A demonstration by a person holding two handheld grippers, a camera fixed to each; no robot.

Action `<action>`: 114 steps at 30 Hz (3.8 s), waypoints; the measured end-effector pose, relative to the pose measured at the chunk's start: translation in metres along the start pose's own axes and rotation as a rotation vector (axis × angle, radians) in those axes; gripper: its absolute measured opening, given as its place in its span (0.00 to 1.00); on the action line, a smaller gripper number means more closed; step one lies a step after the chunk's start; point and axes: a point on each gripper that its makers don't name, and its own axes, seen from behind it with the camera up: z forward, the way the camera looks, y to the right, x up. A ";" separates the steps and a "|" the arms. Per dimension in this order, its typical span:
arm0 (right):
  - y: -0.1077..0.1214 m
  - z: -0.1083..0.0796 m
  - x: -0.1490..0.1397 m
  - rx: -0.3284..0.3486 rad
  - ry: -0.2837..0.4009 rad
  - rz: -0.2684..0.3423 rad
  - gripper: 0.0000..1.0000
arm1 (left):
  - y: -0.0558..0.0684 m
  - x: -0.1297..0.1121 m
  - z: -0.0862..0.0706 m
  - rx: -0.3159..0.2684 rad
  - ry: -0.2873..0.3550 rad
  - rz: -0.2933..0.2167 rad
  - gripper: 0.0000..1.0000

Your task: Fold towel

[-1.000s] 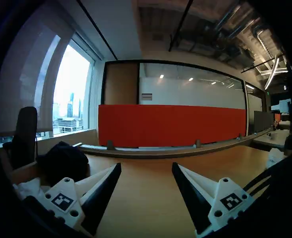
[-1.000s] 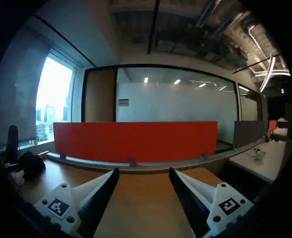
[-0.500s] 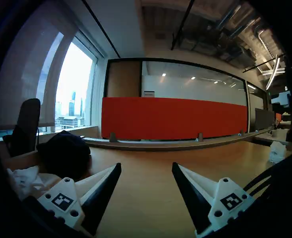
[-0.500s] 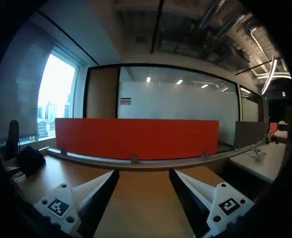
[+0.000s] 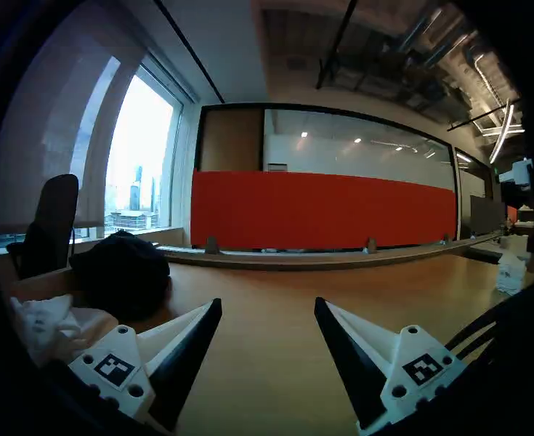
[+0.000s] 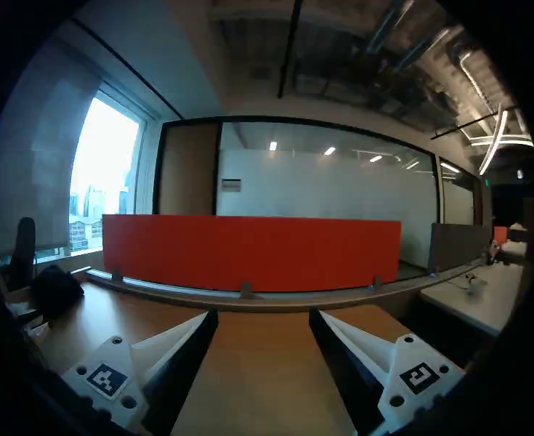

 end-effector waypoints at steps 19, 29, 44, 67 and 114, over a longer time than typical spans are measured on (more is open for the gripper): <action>0.007 0.002 0.001 0.002 0.002 -0.003 0.97 | 0.003 -0.002 0.004 0.008 -0.005 0.027 0.94; 0.015 0.003 0.003 0.000 0.021 -0.033 0.97 | 0.003 -0.003 0.005 0.008 -0.005 0.027 0.95; 0.028 0.006 -0.017 0.012 0.067 0.013 0.99 | 0.003 -0.003 0.005 0.008 -0.005 0.027 0.95; 0.048 0.014 -0.129 -0.032 0.037 0.066 1.00 | 0.004 -0.003 0.004 0.009 -0.005 0.027 0.95; 0.029 0.012 -0.160 0.016 0.016 0.027 1.00 | 0.004 -0.003 0.004 0.009 -0.005 0.027 0.95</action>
